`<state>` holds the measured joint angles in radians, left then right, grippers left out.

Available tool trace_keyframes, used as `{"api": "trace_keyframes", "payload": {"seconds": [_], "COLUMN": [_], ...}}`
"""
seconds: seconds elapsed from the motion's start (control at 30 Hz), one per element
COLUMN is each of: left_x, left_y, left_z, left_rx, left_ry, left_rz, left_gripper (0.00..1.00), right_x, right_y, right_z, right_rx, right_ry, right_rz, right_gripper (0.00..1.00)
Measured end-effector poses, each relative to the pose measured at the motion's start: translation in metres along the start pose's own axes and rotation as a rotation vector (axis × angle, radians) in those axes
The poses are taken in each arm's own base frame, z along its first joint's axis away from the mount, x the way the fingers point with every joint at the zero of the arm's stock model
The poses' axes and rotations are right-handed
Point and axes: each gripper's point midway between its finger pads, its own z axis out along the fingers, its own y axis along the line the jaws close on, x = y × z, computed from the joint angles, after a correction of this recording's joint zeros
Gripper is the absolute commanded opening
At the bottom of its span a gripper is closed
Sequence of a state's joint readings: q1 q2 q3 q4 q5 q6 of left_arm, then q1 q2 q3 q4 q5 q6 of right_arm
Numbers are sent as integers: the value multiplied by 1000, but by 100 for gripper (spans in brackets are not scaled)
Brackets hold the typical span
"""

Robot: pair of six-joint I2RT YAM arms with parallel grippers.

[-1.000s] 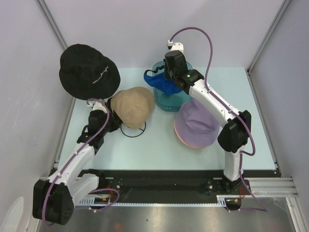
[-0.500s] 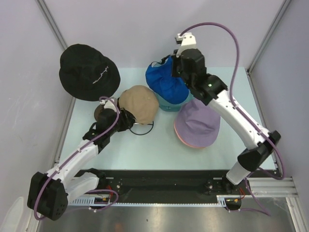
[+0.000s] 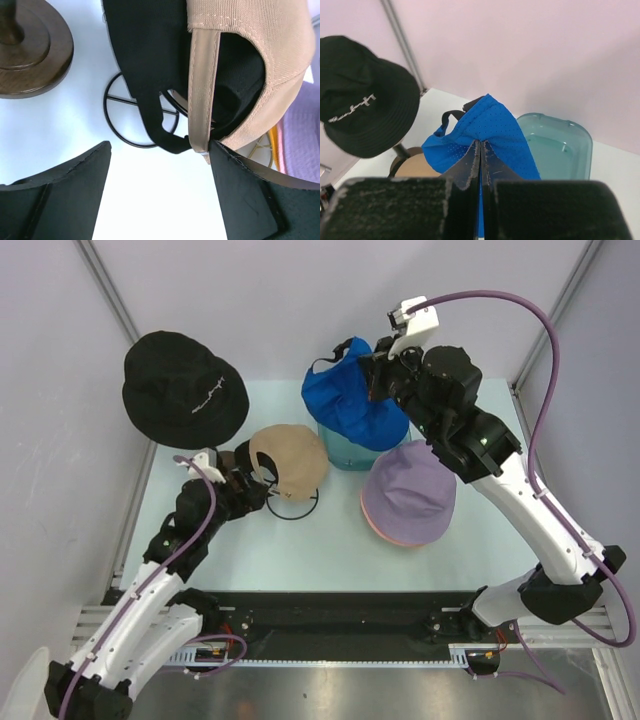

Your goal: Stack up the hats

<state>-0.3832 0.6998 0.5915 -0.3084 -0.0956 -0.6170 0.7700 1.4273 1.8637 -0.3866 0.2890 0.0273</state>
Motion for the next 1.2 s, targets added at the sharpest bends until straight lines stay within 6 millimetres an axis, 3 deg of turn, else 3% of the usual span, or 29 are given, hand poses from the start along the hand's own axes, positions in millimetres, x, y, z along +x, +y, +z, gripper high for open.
{"api": "trace_keyframes", "payload": {"seconds": [0.07,0.23,0.37,0.6,0.63,0.67,0.77,0.9,1.0,1.1,1.2], "left_x": [-2,-7,-34,-94,-106,-110,-139,-177,-190,-194,-184], "left_y": [1,4,-12,-60,-75,-80,-117,-162,-183,-200,-214], "left_z": [-3,-11,-24,-69,-80,-83,-97,-99,-94,-81,-65], "left_rx": [-7,-29,6,182,237,252,364,473,532,581,624], "left_ry": [-9,-27,-85,-237,-256,-263,-278,-308,-307,-278,-220], "left_rz": [-11,-21,-10,87,111,119,165,207,236,265,289], "left_gripper": [90,90,91,89,89,89,89,87,86,86,86], "right_x": [1,10,16,13,12,12,8,-3,-5,-2,4], "right_y": [5,20,34,48,49,50,53,61,66,71,73], "right_z": [-1,-4,-8,-18,-20,-22,-30,-44,-54,-62,-66], "right_rx": [-33,-139,-232,-368,-382,-407,-458,-533,-577,-613,-635], "right_ry": [5,28,44,46,46,49,58,55,58,78,103], "right_rz": [-3,-29,-34,-33,-33,-35,-40,-59,-64,-62,-58], "right_gripper": [0,0,0,0,0,0,0,0,0,0,0]}}
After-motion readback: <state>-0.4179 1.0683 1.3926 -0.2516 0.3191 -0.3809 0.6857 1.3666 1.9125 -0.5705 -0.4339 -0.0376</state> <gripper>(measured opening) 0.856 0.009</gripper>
